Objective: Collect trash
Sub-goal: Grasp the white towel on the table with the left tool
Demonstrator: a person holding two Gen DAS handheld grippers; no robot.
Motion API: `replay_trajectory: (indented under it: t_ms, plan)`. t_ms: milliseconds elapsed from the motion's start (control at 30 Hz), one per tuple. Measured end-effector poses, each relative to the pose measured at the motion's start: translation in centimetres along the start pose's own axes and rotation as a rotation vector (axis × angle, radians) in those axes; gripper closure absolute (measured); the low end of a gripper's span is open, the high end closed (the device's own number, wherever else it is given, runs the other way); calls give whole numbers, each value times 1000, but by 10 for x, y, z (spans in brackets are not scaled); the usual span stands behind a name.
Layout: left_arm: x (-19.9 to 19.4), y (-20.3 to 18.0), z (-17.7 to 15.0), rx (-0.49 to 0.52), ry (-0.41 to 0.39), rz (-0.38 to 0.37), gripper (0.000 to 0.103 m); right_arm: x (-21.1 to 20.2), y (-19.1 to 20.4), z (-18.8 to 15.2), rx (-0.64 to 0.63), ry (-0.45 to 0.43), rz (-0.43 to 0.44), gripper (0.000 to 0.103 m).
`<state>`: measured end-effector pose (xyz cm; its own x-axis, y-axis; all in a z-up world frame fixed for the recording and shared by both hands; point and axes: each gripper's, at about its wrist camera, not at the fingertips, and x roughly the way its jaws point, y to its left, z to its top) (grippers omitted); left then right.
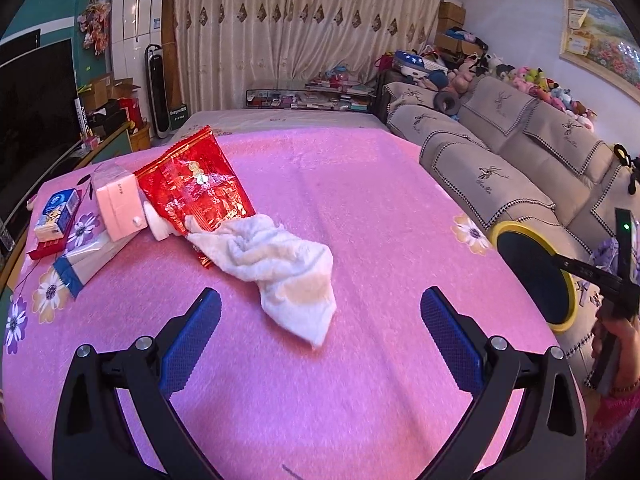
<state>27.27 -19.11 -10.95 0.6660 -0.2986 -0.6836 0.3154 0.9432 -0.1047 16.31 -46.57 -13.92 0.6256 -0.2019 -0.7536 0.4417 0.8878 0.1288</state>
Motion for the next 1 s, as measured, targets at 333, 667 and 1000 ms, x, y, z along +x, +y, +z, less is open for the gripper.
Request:
replay_trajectory:
  t_ms: [333, 667, 1000]
  plan:
    - [47, 6, 10, -9, 55, 55, 5, 5, -8, -6, 15, 10, 7, 68]
    - [67, 6, 14, -18, 76, 69, 16, 9, -1, -10, 0, 25, 32, 68]
    - [75, 14, 13, -51, 96, 60, 52, 9, -1, -12, -1, 27, 35, 68]
